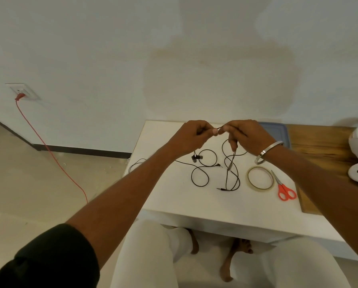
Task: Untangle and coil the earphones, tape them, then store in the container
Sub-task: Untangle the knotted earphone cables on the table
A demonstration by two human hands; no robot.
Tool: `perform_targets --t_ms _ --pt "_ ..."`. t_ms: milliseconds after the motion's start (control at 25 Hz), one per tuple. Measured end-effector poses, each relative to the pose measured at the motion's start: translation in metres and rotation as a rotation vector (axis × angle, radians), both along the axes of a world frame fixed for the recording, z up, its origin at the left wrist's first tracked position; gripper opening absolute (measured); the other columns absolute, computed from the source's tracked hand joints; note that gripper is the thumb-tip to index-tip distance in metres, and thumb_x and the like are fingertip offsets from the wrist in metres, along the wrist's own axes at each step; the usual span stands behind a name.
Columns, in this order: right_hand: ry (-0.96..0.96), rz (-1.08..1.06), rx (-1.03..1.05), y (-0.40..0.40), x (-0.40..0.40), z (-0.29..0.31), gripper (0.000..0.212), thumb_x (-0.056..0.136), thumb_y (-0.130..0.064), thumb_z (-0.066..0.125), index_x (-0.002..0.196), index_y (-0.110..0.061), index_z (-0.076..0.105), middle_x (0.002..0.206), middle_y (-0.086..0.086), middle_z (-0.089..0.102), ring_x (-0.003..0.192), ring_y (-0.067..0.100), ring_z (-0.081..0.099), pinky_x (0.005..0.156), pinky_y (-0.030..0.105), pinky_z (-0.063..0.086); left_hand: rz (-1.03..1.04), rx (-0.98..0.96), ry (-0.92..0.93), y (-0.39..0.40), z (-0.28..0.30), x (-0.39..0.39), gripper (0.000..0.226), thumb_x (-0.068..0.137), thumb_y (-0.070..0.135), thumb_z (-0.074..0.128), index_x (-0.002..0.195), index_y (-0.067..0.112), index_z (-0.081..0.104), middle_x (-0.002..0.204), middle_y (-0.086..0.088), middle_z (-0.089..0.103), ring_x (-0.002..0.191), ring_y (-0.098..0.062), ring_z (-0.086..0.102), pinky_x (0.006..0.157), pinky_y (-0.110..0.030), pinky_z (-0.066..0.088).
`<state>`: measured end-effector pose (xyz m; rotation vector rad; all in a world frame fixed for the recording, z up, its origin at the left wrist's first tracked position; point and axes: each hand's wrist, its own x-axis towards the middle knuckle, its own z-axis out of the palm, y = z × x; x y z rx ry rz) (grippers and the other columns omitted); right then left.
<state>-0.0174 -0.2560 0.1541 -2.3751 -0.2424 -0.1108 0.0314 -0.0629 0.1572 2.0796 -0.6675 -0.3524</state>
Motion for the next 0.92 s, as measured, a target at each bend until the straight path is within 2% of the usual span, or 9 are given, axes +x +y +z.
perform_targets --t_ms 120,240,320,440,560,680,800,840,920 --pt "-0.039 -0.128 0.129 -0.006 -0.001 0.001 0.029 0.101 -0.025 0.038 0.088 -0.018 0.063 0.053 0.005 0.062 0.048 0.006 0.059 0.06 0.013 0.043 0.029 0.057 0.009 0.01 -0.008 -0.001 0.024 0.096 0.036 0.055 0.092 0.017 0.069 0.062 -0.002 0.056 0.056 -0.013 0.052 0.059 -0.023 0.043" --pt "-0.098 -0.291 0.254 -0.016 0.0 -0.002 0.031 0.101 -0.026 0.038 0.087 -0.011 0.062 0.056 0.004 0.062 0.057 0.019 0.063 0.065 0.027 0.049 0.025 0.089 0.042 0.021 -0.018 0.0 0.026 0.097 0.037 0.054 0.088 0.018 0.069 0.06 0.001 0.052 0.056 -0.012 0.053 0.065 -0.031 0.054" --pt "-0.093 -0.351 0.228 -0.021 -0.001 -0.006 0.033 0.1 -0.025 0.037 0.085 -0.009 0.061 0.061 0.005 0.064 0.06 0.021 0.062 0.065 0.03 0.048 0.045 0.077 0.054 0.025 -0.022 0.0 0.025 0.097 0.034 0.054 0.088 0.018 0.07 0.06 0.002 0.048 0.059 -0.013 0.052 0.068 -0.035 0.058" --pt "0.062 -0.397 0.039 -0.027 -0.002 -0.021 0.035 0.1 -0.024 0.037 0.087 -0.006 0.064 0.077 0.009 0.065 0.07 0.022 0.061 0.067 0.031 0.046 0.052 0.034 0.079 0.025 -0.019 -0.004 0.023 0.097 0.032 0.054 0.088 0.019 0.071 0.061 -0.002 0.047 0.057 -0.015 0.047 0.058 -0.028 0.048" --pt "0.311 -0.365 -0.307 -0.025 -0.005 -0.034 0.033 0.096 -0.02 0.044 0.119 0.002 0.055 0.12 0.02 0.056 0.106 0.031 0.055 0.088 0.034 0.045 0.06 -0.025 0.157 0.02 -0.017 -0.012 0.024 0.098 0.032 0.055 0.093 0.015 0.072 0.062 0.0 0.048 0.058 -0.015 0.041 0.053 -0.023 0.039" --pt "0.169 -0.065 -0.167 0.0 -0.015 -0.034 0.057 0.09 -0.015 0.055 0.142 -0.007 0.033 0.143 0.011 0.038 0.132 0.021 0.037 0.109 0.032 0.032 0.031 -0.083 0.234 0.01 -0.017 -0.021 0.025 0.1 0.027 0.053 0.096 0.009 0.069 0.064 -0.001 0.052 0.055 -0.011 0.046 0.052 -0.02 0.04" --pt "0.062 0.052 -0.029 0.022 -0.02 -0.035 0.031 0.093 -0.018 0.053 0.124 -0.013 0.053 0.106 -0.009 0.063 0.096 -0.014 0.054 0.085 0.007 0.039 0.014 -0.173 0.335 0.004 -0.015 -0.03 0.024 0.102 0.024 0.046 0.094 0.011 0.064 0.061 0.001 0.054 0.059 -0.012 0.055 0.062 -0.022 0.047" --pt "0.072 0.043 -0.013 0.024 -0.019 -0.034 0.02 0.096 -0.021 0.049 0.111 -0.012 0.059 0.089 -0.012 0.066 0.08 -0.015 0.057 0.073 0.007 0.04 0.007 -0.193 0.373 0.004 -0.015 -0.031 0.024 0.103 0.022 0.044 0.094 0.011 0.063 0.059 0.002 0.054 0.063 -0.015 0.058 0.065 -0.023 0.047" --pt "0.082 -0.003 0.009 0.021 -0.018 -0.034 0.022 0.099 -0.022 0.043 0.099 -0.012 0.062 0.076 -0.006 0.069 0.068 -0.004 0.06 0.066 0.016 0.042 -0.023 -0.226 0.494 0.009 -0.014 -0.033 0.024 0.104 0.02 0.04 0.099 0.011 0.062 0.055 0.003 0.05 0.068 -0.019 0.061 0.073 -0.025 0.048"
